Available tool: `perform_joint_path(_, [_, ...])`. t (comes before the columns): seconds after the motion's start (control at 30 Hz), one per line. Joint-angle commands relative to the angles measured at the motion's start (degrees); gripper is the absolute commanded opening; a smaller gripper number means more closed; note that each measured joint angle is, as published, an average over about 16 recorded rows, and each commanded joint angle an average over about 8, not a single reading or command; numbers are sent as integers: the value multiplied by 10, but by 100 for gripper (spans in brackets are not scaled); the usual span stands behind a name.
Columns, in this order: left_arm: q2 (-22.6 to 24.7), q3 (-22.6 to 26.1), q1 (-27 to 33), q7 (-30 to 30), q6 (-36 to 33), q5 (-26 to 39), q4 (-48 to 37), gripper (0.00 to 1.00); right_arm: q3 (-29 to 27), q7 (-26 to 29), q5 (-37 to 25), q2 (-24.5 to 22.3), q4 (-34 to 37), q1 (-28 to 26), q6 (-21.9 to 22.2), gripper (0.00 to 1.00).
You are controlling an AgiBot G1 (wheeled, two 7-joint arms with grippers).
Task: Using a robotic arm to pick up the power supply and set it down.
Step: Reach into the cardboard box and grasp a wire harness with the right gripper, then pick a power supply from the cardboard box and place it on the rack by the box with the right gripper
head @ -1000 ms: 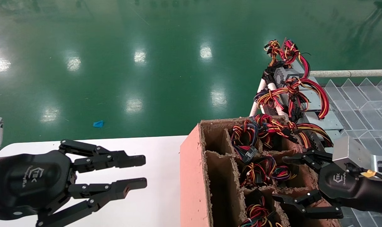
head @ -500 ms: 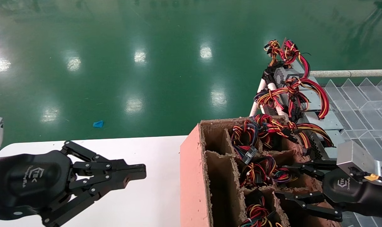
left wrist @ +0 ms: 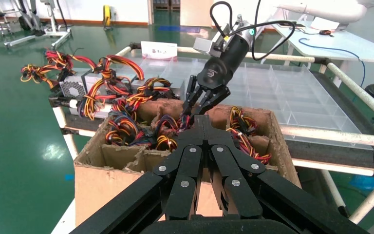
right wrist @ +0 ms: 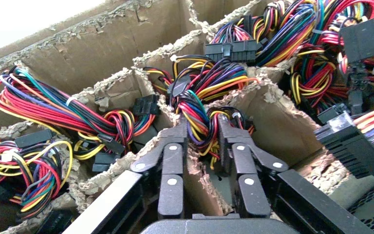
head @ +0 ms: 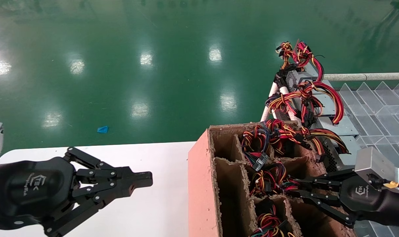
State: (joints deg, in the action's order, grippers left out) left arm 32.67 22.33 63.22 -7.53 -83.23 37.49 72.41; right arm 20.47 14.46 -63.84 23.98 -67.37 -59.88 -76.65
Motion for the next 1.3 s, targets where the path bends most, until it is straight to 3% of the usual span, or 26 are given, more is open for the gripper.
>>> perform_joint_path(0.03, [0,0,0,0,0,0,0,0,-1,-1,1,-1,-1,3,4,0])
perform_joint_path(0.57, [0,0,0,0,0,0,0,0,-30,37,12,-51,-93,-26,15,0])
perform_joint_path(0.87, [0,0,0,0,0,0,0,0,-55,31,31,-76,-102,-58,6,0])
perform_joint_path(1.3, [0,0,0,0,0,0,0,0,-106,28,70,-117,-107,-171,-42,0])
